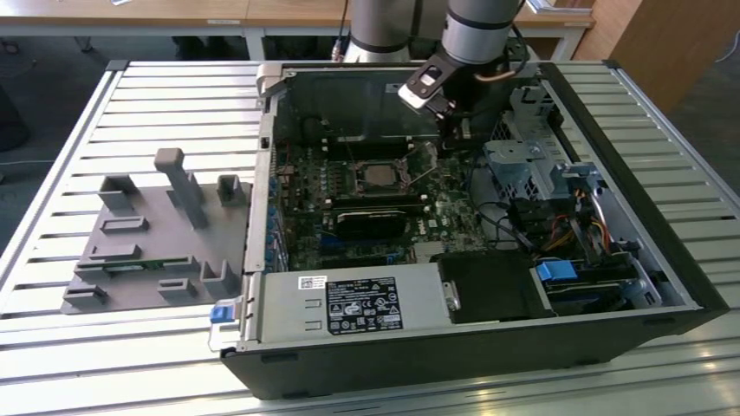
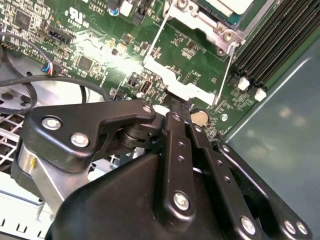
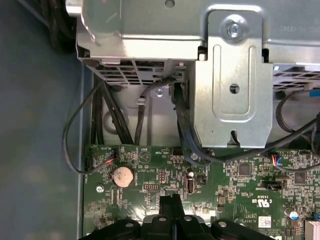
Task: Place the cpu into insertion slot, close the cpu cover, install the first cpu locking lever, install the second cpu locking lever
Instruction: 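Close the cpu cover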
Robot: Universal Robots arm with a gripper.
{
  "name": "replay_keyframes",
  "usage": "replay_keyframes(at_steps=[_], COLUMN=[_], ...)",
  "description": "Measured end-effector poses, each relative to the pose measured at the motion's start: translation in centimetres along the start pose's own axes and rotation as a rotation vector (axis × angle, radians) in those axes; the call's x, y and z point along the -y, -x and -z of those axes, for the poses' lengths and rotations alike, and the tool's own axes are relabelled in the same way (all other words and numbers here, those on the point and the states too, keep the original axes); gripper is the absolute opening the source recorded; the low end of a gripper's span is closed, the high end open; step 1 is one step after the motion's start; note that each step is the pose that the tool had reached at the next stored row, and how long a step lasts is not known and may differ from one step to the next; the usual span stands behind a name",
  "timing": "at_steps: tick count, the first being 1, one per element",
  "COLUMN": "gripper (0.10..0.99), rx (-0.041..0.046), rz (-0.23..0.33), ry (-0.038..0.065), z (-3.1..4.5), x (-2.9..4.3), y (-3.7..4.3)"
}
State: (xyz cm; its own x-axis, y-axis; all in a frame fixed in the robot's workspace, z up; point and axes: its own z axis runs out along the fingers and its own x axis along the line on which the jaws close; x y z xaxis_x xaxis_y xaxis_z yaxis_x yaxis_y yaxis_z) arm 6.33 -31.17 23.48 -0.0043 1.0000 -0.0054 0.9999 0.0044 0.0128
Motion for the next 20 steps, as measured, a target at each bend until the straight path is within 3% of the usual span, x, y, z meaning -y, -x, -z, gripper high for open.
replay_keyframes(at_steps=[20], gripper=[0.122], rx=[0.0001], rz=[0.0], ry=[0.0], z=[-0.16], x=[2.14], y=[0.0])
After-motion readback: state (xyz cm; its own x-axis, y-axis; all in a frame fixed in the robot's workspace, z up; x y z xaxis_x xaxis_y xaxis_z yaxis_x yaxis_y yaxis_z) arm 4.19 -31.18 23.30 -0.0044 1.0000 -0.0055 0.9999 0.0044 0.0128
